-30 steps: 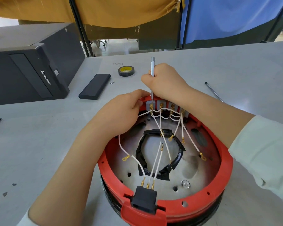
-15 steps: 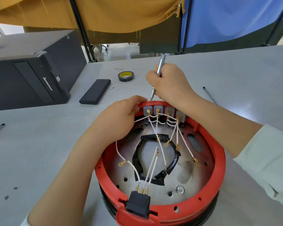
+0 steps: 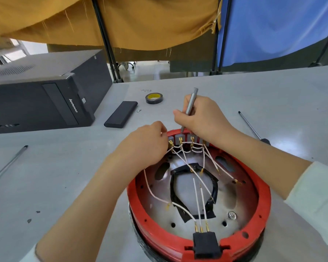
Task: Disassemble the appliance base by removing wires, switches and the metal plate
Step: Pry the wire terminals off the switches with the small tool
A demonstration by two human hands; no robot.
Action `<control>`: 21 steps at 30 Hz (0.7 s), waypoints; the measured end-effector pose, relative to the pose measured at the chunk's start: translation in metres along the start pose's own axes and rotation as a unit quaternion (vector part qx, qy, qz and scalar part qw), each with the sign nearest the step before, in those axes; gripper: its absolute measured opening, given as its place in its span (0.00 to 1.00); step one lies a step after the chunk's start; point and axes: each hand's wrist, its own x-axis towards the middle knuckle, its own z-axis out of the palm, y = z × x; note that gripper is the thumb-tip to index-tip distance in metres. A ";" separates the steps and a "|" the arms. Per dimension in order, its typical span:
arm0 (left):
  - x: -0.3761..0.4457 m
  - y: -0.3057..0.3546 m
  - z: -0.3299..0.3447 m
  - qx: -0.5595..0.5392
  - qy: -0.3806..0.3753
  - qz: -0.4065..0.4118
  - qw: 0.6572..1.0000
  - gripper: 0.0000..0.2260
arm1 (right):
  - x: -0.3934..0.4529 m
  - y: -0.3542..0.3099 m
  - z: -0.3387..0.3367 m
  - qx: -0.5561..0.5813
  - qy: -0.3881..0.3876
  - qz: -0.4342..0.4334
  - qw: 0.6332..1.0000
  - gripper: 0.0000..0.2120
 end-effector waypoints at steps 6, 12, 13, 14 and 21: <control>0.019 0.004 0.012 -0.083 -0.019 0.071 0.994 0.14 | -0.002 0.010 0.012 0.019 0.016 -0.034 0.999 0.18; 0.023 -0.005 0.012 -0.131 -0.034 0.070 0.988 0.15 | -0.002 0.013 0.013 -0.008 0.013 -0.070 0.997 0.18; 0.023 -0.005 0.012 -0.132 -0.034 0.070 0.988 0.15 | -0.003 0.013 0.013 -0.015 0.012 -0.079 0.997 0.17; 0.022 -0.005 0.013 -0.129 -0.033 0.070 0.989 0.15 | -0.004 0.012 0.013 -0.021 0.011 -0.088 0.996 0.17; 0.023 -0.006 0.014 -0.123 -0.022 0.078 0.989 0.15 | -0.007 0.010 0.015 -0.028 0.014 -0.109 0.994 0.19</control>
